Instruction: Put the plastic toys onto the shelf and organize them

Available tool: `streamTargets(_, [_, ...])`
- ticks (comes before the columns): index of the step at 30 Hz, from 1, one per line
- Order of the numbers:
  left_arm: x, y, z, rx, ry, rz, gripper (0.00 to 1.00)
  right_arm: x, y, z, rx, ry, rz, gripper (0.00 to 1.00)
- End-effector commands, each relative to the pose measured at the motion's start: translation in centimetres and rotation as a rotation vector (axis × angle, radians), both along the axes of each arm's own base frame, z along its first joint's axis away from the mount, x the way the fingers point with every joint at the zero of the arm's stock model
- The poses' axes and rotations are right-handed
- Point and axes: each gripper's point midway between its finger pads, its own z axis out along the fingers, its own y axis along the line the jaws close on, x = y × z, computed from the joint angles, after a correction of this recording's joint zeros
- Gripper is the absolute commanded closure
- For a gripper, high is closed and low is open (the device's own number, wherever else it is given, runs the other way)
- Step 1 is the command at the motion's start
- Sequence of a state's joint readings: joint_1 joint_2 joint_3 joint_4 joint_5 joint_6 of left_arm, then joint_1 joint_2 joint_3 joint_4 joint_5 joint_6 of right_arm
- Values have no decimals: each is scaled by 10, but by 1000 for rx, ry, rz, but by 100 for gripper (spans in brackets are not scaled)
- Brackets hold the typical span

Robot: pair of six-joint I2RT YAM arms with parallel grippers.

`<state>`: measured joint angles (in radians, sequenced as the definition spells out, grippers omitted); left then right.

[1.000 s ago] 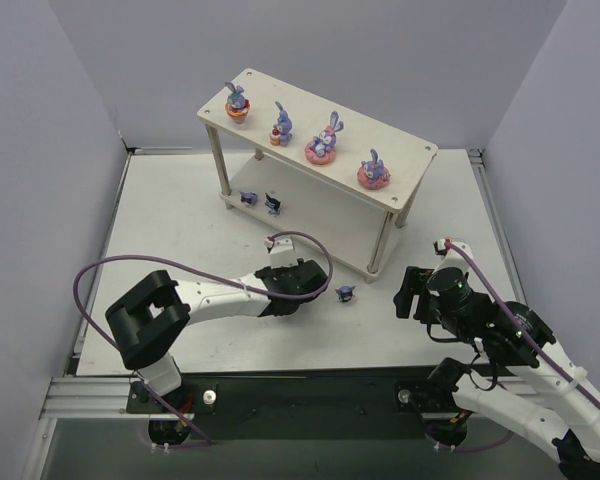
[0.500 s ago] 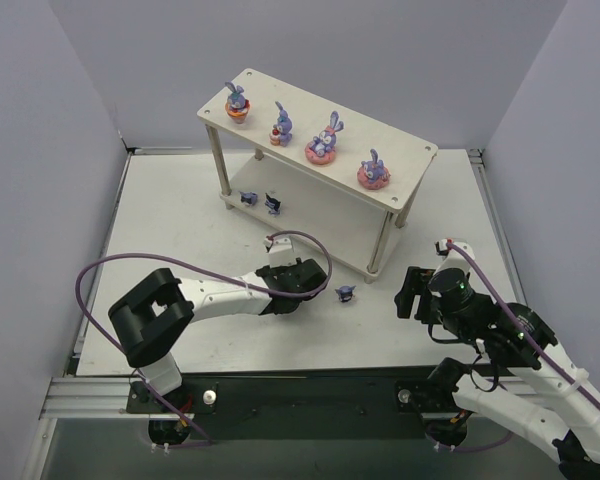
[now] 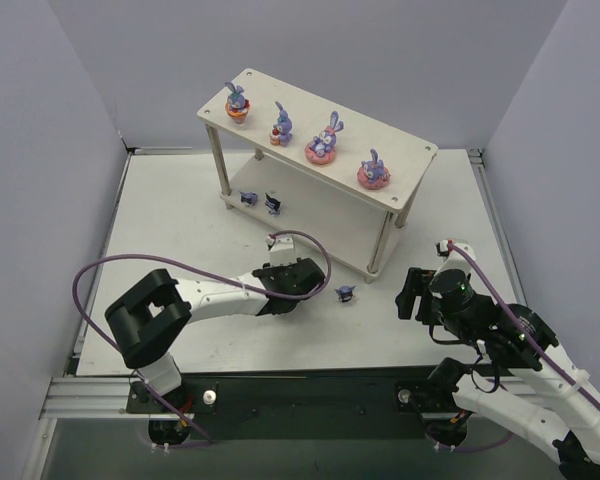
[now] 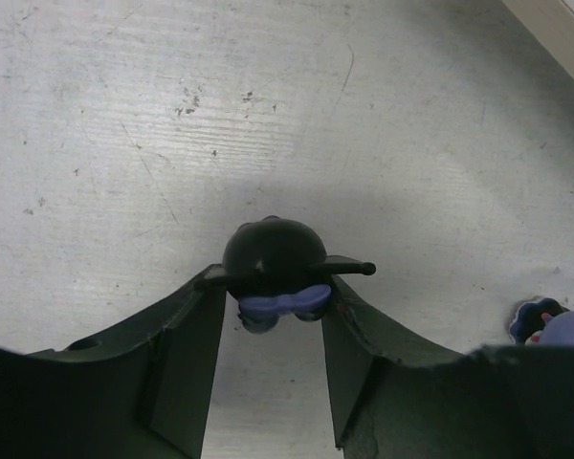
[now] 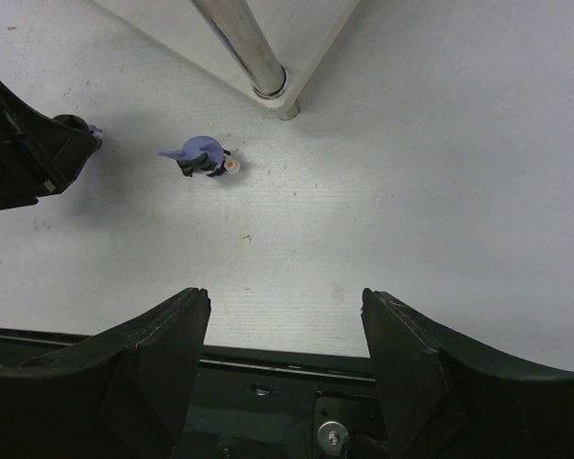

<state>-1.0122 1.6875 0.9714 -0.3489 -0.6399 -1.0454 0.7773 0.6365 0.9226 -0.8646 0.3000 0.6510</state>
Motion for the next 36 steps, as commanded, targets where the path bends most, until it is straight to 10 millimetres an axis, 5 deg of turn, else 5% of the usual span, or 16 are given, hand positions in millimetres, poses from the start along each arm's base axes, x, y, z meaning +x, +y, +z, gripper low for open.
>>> streamTargets(1, [15, -12, 31, -94, -92, -93, 83, -2, -12, -7, -50, 7, -25, 34])
streamTargets(16, [42, -25, 77, -140, -119, -365, 85, 0, -13, -5, -51, 2, -36, 34])
streamTargets(25, [78, -36, 131, -120, -169, -496, 85, 0, -15, -4, -54, -2, -45, 34])
streamTargets(36, [103, -44, 120, -96, -83, -545, 85, 2, -17, -2, -61, -6, -60, 34])
